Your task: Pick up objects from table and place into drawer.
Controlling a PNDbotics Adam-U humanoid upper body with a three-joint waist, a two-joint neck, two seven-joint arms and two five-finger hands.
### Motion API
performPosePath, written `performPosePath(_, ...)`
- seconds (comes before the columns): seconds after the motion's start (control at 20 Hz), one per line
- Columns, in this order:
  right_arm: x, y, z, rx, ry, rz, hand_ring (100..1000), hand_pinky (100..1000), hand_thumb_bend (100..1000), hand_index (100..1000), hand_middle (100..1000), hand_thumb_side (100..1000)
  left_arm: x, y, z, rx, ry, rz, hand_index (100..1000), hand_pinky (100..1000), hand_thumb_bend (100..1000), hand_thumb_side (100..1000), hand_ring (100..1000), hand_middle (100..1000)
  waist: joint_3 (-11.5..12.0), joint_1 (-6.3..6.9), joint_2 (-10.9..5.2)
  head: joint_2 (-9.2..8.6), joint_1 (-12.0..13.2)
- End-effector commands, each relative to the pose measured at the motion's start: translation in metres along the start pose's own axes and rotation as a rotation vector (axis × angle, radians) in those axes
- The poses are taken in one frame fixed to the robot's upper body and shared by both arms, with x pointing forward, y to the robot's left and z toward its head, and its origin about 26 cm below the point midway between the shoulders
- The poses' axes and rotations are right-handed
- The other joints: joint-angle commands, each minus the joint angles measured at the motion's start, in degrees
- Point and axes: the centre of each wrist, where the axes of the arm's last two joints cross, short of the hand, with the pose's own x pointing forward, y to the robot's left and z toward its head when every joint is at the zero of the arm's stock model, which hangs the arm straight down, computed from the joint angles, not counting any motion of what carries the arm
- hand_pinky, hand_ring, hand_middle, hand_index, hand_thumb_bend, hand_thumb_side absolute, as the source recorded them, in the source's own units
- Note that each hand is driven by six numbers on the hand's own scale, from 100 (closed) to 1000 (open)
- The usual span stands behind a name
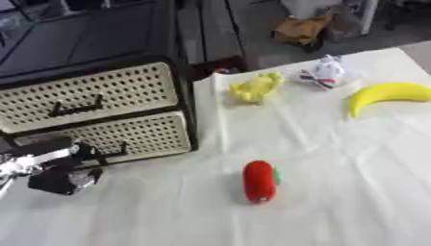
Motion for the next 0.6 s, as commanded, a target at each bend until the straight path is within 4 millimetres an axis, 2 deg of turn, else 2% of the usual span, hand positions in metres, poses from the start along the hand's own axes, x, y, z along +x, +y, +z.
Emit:
performPosePath(0.05,0.0046,-0.0023,-0.0076,0.012,-0.026,0.014,810,650,100,865,722,1000,-0.0045,0.0044,0.0107,-0.019,0.036,-0.044,608,100,100,522,100,107,0.53,-0.78,-1.53,0.22,-0.34)
performPosePath(0.6,0.0046,-0.0025,-0.0047,0.004,-0.013,0.016,809,649,100,865,722,1000,0.0028,0.0071,0.0108,-0.019,0.022,-0.052,564,100,100,516,100,106,1.16,-1.28,-2.28,0.44,0.01)
